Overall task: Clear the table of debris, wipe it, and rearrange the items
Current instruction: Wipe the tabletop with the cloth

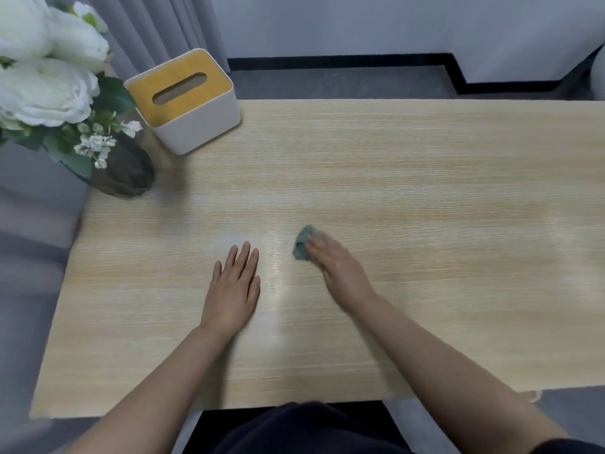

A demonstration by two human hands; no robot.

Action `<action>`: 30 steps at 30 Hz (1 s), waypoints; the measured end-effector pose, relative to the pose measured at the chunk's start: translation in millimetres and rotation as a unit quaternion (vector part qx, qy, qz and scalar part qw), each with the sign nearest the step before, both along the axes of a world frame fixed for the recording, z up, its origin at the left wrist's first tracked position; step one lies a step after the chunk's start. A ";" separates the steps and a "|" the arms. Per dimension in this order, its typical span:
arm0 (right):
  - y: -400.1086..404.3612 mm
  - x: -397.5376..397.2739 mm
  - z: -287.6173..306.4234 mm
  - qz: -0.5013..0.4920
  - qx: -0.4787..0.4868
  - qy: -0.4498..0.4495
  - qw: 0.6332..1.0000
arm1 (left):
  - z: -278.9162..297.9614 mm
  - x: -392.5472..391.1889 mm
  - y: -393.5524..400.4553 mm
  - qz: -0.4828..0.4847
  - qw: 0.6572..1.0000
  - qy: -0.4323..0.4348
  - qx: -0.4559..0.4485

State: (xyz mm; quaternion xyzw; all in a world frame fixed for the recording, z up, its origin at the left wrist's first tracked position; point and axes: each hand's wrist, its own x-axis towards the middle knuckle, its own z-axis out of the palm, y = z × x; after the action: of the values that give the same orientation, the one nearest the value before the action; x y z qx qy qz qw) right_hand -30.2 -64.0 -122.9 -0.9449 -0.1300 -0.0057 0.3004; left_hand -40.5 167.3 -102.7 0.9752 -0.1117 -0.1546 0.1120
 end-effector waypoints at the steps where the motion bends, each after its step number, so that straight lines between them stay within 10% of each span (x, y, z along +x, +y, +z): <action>1: 6.1 -17.2 0.1 0.057 0.001 -0.005 0.998 | -0.6 -3.6 -0.7 0.005 1.000 0.000 -0.001; 5: -7.5 -45.1 -2.2 0.236 -0.033 -0.013 0.971 | -0.1 -23.0 -5.0 0.022 1.000 0.004 -0.001; 14: -43.6 8.5 11.3 -0.095 -0.028 0.051 0.994 | -0.8 -65.4 -3.9 0.026 1.000 0.002 -0.007; 22: -11.0 -99.3 -1.6 0.263 -0.030 0.018 0.964 | -1.3 -84.9 12.3 -0.007 1.000 0.004 -0.024; 30: -25.1 -48.2 4.5 -0.052 -0.033 0.054 0.997 | -0.7 -103.4 29.9 -0.039 0.999 0.010 -0.035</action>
State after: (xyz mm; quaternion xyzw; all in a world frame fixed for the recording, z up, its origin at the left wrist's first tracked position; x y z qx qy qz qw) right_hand -78.4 -89.1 -118.4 -0.9587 -0.0644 0.0345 0.2748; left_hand -143.8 197.2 -103.4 0.9641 -0.1536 -0.1645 0.1411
